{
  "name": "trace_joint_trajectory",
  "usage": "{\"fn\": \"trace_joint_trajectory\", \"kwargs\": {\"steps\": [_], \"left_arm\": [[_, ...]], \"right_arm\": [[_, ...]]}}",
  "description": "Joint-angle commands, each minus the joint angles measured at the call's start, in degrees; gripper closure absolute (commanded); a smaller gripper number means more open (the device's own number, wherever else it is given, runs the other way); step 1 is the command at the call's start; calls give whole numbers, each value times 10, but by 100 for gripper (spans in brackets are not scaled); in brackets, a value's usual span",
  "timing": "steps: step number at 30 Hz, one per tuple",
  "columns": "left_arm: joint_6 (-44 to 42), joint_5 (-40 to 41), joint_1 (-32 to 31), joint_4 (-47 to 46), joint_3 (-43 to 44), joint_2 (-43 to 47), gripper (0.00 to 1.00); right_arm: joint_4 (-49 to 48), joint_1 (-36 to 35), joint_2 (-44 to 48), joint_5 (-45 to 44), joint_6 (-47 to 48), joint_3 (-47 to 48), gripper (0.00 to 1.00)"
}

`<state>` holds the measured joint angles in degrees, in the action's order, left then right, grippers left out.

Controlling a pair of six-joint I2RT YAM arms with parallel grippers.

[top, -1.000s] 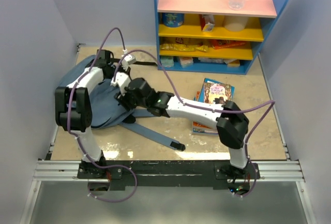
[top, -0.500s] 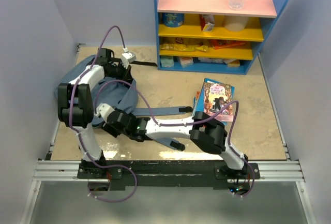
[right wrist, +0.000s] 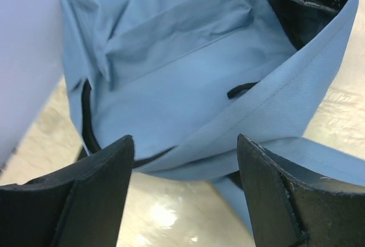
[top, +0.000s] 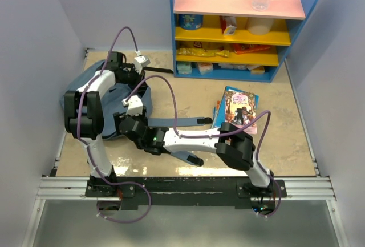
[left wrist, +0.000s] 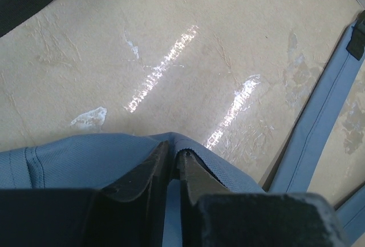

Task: Pack the student bag
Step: Adjust the student bag at the center of the board.

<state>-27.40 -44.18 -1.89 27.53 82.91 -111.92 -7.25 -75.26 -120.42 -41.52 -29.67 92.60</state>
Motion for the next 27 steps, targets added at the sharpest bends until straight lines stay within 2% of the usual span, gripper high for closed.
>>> {"fn": "trace_joint_trajectory", "kwargs": {"steps": [1,6,9,10,12,16,17,22,27], "left_arm": [[12,-28,-1,-12,27,1,82],[5,-27,-1,-7,22,6,82],[2,-22,0,-7,24,8,82],[2,-22,0,-7,26,9,82],[5,-24,0,-6,30,7,82],[7,-24,-1,-9,33,9,82],[7,-22,-1,-10,32,9,82],[12,-24,-2,-15,36,4,82],[11,-29,-10,-8,37,5,82]], "right_arm": [[71,6,-32,-51,-132,74,27],[108,9,-63,-66,-166,100,32],[135,15,-81,-53,-191,102,39],[137,15,-82,-45,-205,97,46],[135,17,-78,-44,-213,77,52],[177,29,-34,-77,-234,24,86],[179,42,-15,-81,-248,2,100],[143,111,78,-82,-248,-136,100],[145,159,147,-112,-198,-174,100]]}}
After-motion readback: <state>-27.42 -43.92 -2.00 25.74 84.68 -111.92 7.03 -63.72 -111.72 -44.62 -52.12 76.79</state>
